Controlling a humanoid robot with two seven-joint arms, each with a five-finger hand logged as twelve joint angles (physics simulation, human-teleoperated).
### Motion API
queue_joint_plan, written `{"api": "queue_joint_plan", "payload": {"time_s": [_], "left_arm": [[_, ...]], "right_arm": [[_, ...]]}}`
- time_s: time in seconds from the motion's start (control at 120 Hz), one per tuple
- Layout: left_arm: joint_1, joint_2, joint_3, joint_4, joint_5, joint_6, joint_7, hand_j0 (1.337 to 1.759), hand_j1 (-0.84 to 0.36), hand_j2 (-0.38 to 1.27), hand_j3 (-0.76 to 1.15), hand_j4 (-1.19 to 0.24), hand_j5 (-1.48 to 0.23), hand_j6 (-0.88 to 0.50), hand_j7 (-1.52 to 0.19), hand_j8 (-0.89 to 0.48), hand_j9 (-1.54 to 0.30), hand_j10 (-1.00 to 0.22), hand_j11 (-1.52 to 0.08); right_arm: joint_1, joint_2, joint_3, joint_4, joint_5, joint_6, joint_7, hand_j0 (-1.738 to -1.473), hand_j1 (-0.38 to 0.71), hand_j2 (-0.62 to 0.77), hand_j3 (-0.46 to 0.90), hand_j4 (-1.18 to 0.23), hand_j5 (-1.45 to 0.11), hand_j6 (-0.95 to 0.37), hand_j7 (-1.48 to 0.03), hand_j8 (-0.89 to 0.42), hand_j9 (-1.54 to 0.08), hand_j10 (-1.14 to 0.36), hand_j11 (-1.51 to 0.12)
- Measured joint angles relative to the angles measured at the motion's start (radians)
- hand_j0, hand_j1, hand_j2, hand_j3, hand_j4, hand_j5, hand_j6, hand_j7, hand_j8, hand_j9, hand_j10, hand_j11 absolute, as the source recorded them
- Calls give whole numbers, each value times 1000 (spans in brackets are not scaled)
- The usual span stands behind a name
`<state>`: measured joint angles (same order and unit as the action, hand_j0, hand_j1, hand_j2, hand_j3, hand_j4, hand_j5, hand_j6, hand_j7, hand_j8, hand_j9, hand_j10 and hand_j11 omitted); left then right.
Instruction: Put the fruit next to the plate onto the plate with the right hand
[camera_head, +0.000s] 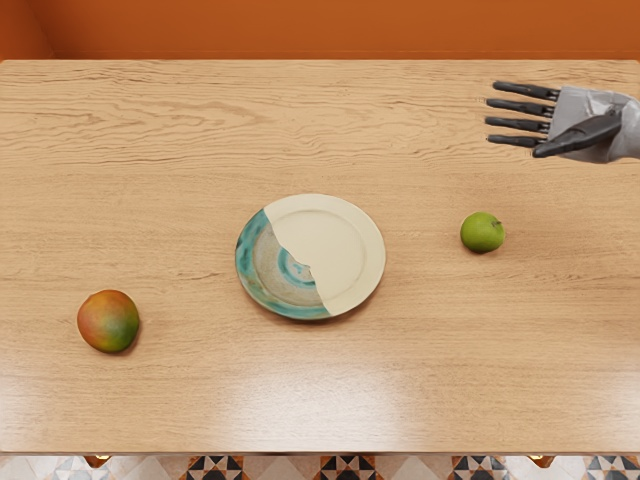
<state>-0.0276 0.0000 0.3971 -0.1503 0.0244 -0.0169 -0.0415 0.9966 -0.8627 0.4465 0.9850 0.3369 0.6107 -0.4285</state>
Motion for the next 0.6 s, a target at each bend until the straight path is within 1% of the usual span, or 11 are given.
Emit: {"api": "queue_joint_plan", "payload": {"time_s": [0.117, 0.217, 0.275, 0.383, 0.442, 0.6], "left_arm": [[0, 0, 0, 0, 0, 0, 0, 1658, 69, 47, 0, -234, -304, -234, -304, -234, -304, -234, -304], [0, 0, 0, 0, 0, 0, 0, 1658, 69, 47, 0, -234, -304, -234, -304, -234, -304, -234, -304], [0, 0, 0, 0, 0, 0, 0, 1658, 69, 47, 0, -234, -304, -234, -304, -234, -304, -234, -304], [0, 0, 0, 0, 0, 0, 0, 1658, 69, 47, 0, -234, -304, -234, -304, -234, -304, -234, -304], [0, 0, 0, 0, 0, 0, 0, 1658, 69, 47, 0, -234, -304, -234, -304, -234, -304, -234, -304], [0, 0, 0, 0, 0, 0, 0, 1658, 69, 47, 0, -234, -304, -234, -304, -234, -304, -234, -304]], "right_arm": [[-4, -14, 9, 2, 8, 0, -7, -1658, -310, -6, 0, -30, -42, -28, -43, -29, -42, -30, -42], [-2, -18, 51, -12, -6, 1, 0, -1658, -310, -6, 0, -29, -42, -28, -43, -29, -42, -30, -42], [-1, -15, 105, -23, -96, 1, 4, -1658, -309, -6, 0, -30, -43, -28, -43, -29, -43, -30, -43], [-1, -19, 244, -23, -370, 1, 10, -1658, -307, -7, 0, -33, -46, -31, -46, -32, -46, -33, -46], [-1, -26, 290, 28, -512, 1, 18, -1658, -305, -7, 0, -35, -48, -34, -48, -34, -48, -35, -48], [-31, -68, 326, 245, -795, 1, 30, -1658, -302, -7, 0, -39, -51, -39, -52, -39, -51, -39, -51]]}}
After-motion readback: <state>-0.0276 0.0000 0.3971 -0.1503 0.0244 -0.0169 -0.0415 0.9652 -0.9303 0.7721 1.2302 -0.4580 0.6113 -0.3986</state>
